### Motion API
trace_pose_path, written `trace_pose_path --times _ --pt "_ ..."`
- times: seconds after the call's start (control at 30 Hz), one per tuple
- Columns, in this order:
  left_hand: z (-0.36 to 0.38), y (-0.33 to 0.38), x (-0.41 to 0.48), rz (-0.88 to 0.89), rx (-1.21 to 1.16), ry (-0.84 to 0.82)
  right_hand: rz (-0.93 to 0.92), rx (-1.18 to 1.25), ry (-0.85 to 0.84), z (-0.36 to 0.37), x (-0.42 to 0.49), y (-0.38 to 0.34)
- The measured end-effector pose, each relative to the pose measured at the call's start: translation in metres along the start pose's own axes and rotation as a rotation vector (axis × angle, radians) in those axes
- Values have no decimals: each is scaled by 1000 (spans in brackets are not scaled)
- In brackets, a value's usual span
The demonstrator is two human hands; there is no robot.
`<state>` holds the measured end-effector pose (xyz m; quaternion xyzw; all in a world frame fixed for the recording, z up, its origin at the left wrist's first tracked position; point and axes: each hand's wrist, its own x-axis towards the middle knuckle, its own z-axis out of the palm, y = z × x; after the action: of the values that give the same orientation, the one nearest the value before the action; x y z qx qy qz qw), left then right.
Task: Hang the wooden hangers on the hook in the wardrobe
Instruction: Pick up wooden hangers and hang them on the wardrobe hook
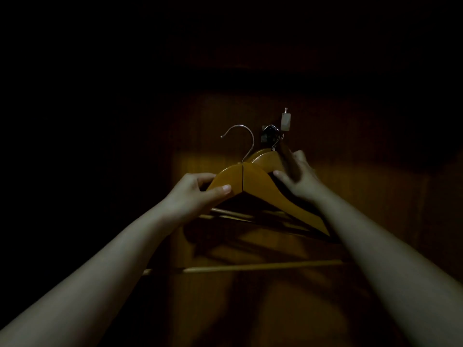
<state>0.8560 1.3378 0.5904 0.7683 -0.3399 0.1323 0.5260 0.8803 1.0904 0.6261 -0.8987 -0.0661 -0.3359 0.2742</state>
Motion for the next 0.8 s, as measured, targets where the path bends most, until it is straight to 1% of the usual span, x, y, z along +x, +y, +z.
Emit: trace_pose_path --times 0.17,0.23,0.33,0.37,0.43,0.53,0.6,0.7,0.8 --pt "3 2 -6 6 13 0 197 95 -1 2 -3 -7" --pt "4 3 -9 8 34 2 205 33 1 -2 -5 -11" --pt "5 3 -15 16 63 -7 71 -234 -41 -13 -12 -15" --pt "6 4 -17 17 72 -13 21 -264 -45 -18 -16 -15" --pt "8 5 -18 18 78 -24 -44 -223 -26 -26 -27 -14" --pt "13 11 -18 34 74 -45 -172 -62 37 -37 -54 -16" --pt "18 14 -17 59 71 -64 -250 -23 -3 -42 -75 -18" --pt "28 20 -15 89 58 -84 -325 -118 -77 -44 -102 -20" --pt "41 28 -8 119 49 -99 -382 -308 -26 -41 -118 -19"
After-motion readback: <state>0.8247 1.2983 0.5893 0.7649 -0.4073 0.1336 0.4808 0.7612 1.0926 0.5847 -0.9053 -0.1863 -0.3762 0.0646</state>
